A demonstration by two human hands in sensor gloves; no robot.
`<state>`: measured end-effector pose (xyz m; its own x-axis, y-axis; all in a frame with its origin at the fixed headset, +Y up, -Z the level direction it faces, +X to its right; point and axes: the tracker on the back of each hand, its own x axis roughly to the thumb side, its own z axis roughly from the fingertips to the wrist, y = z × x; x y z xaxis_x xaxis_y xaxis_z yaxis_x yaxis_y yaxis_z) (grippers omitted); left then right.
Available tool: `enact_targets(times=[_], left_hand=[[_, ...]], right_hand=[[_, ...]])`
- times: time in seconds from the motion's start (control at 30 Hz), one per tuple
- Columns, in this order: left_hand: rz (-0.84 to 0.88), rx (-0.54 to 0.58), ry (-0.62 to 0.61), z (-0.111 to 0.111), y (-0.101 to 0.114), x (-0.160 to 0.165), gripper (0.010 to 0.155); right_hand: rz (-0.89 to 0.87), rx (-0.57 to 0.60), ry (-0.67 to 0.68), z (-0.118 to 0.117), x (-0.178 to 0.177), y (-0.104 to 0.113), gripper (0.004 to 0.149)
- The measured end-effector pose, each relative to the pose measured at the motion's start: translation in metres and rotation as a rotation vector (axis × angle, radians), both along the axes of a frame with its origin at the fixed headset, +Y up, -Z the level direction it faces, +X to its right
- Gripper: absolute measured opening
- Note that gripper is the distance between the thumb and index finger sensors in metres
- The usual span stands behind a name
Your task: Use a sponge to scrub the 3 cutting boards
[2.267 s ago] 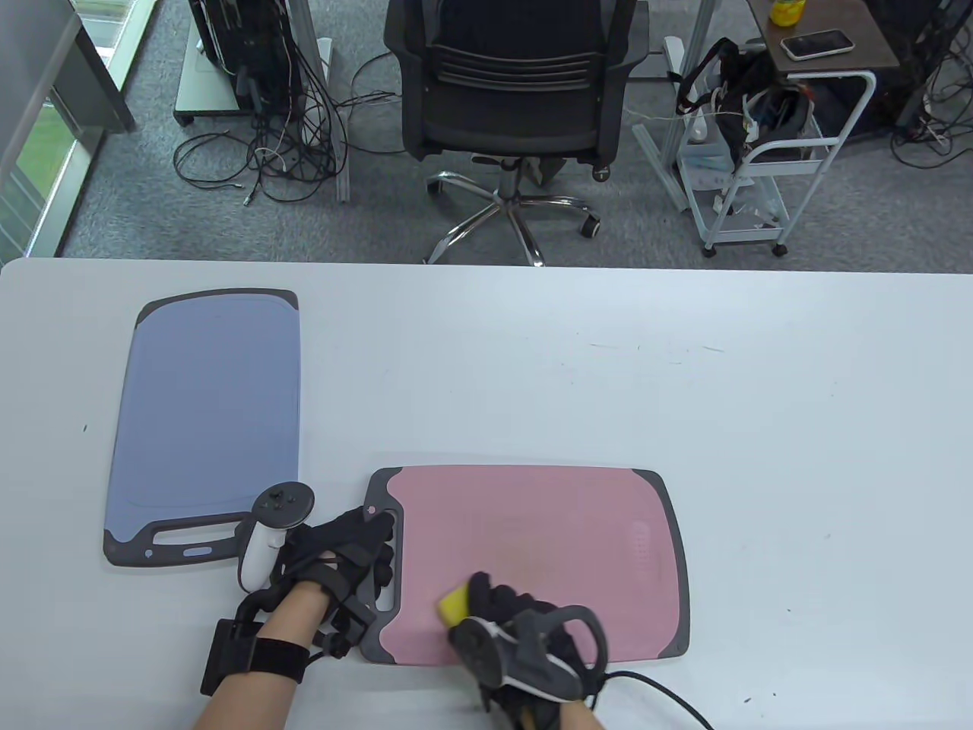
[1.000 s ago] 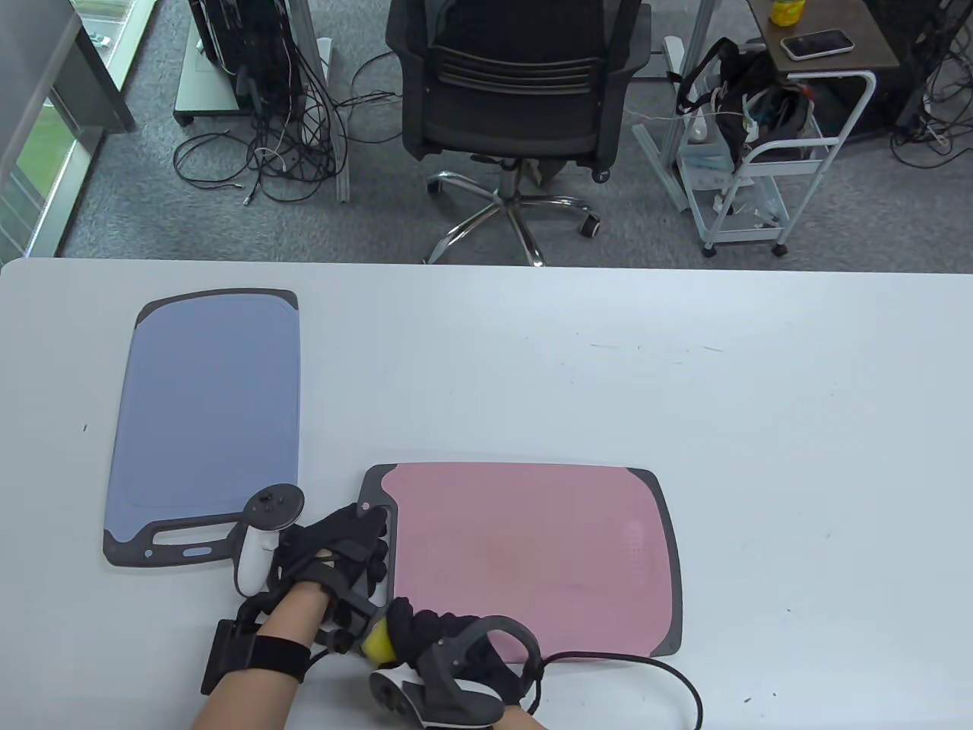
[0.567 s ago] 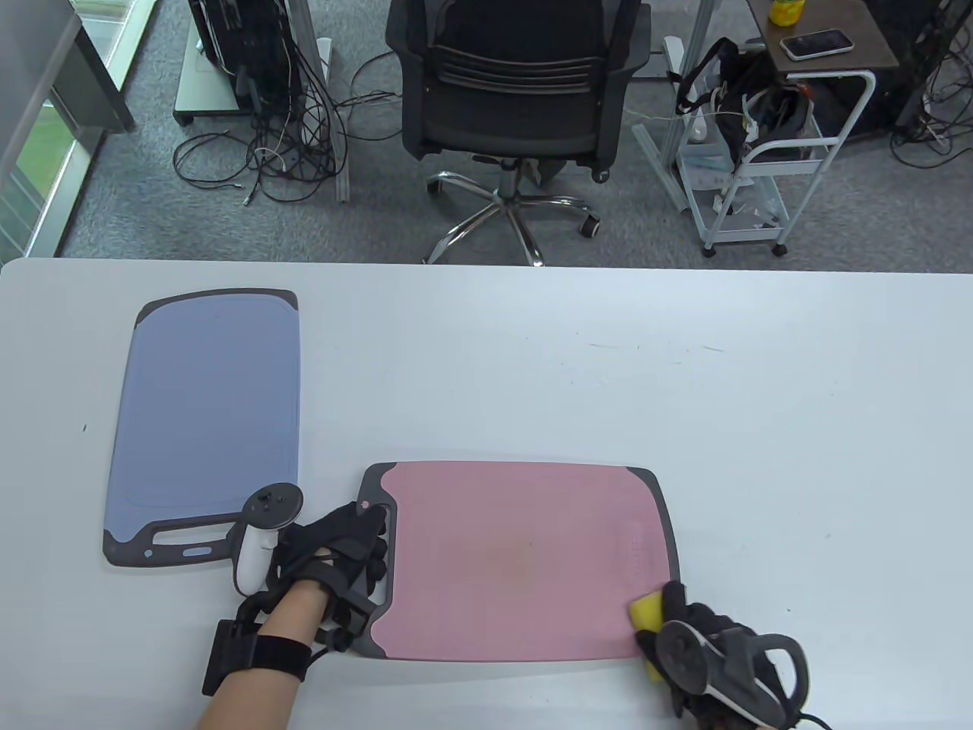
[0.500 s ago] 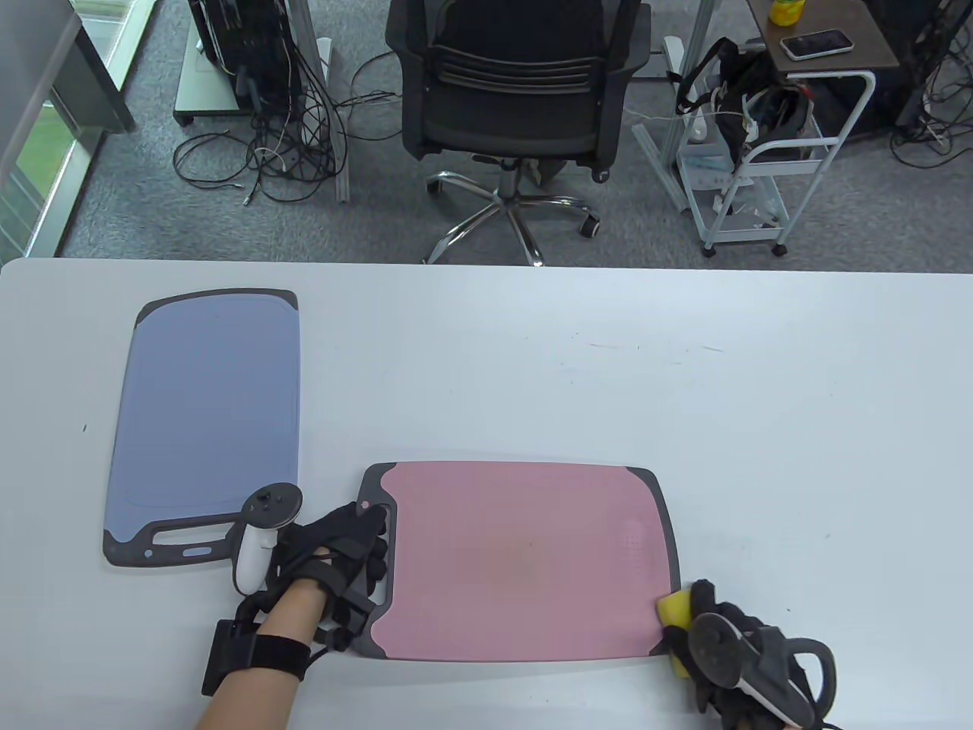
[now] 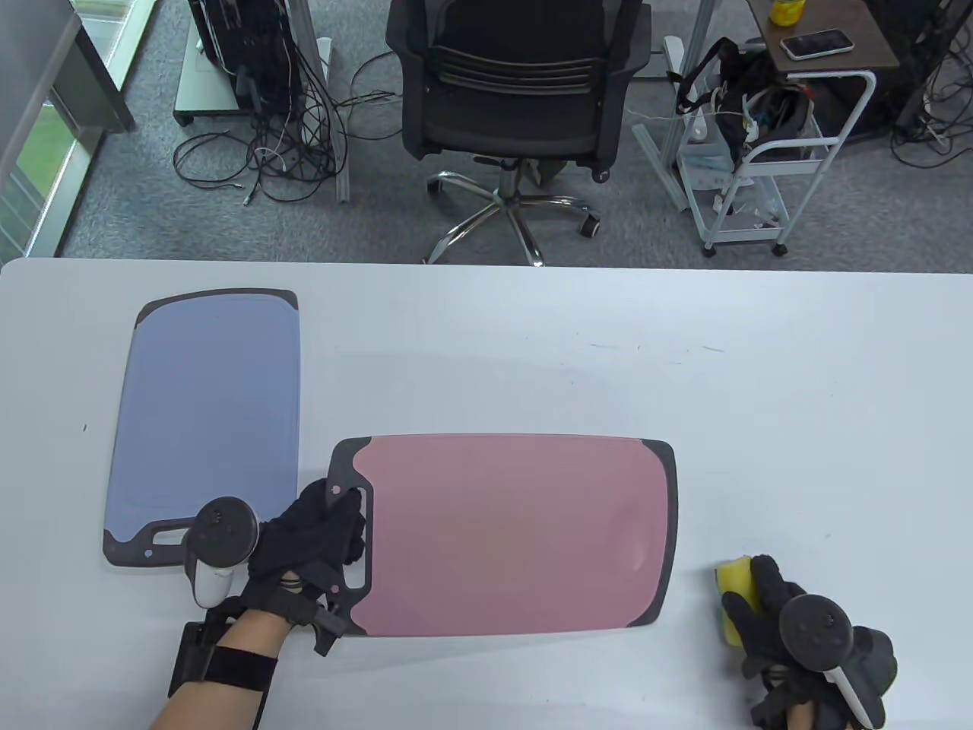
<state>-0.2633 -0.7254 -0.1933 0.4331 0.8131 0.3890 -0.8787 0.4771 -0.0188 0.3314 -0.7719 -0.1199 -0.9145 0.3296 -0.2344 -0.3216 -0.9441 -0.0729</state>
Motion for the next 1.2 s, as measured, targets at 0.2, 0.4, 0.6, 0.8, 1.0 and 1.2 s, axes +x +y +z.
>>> enact_targets(times=[0.2,0.4,0.6,0.8,1.0,1.2], left_hand=[[-0.354,0.272,-0.162,0.025,0.040,0.002,0.041],[-0.797,0.335,-0.281,0.036,0.002,0.019,0.040],[-0.952,0.438,-0.297,0.045,-0.026,0.043,0.042],[-0.933,0.513,-0.277,0.049,-0.035,0.053,0.043],[-0.971,0.491,-0.296,0.047,-0.037,0.059,0.044],[-1.022,0.518,-0.293,0.052,-0.036,0.065,0.044]], right_hand=[[-0.007,0.038,-0.024,0.003,0.004,0.002,0.072],[-0.063,0.051,-0.057,0.009,0.005,0.002,0.072],[-0.079,0.038,-0.078,0.010,0.005,0.000,0.072],[0.047,0.103,0.022,-0.019,-0.041,0.019,0.072],[0.027,0.108,0.210,-0.077,-0.153,0.032,0.072],[0.144,0.114,0.442,-0.117,-0.304,0.050,0.071]])
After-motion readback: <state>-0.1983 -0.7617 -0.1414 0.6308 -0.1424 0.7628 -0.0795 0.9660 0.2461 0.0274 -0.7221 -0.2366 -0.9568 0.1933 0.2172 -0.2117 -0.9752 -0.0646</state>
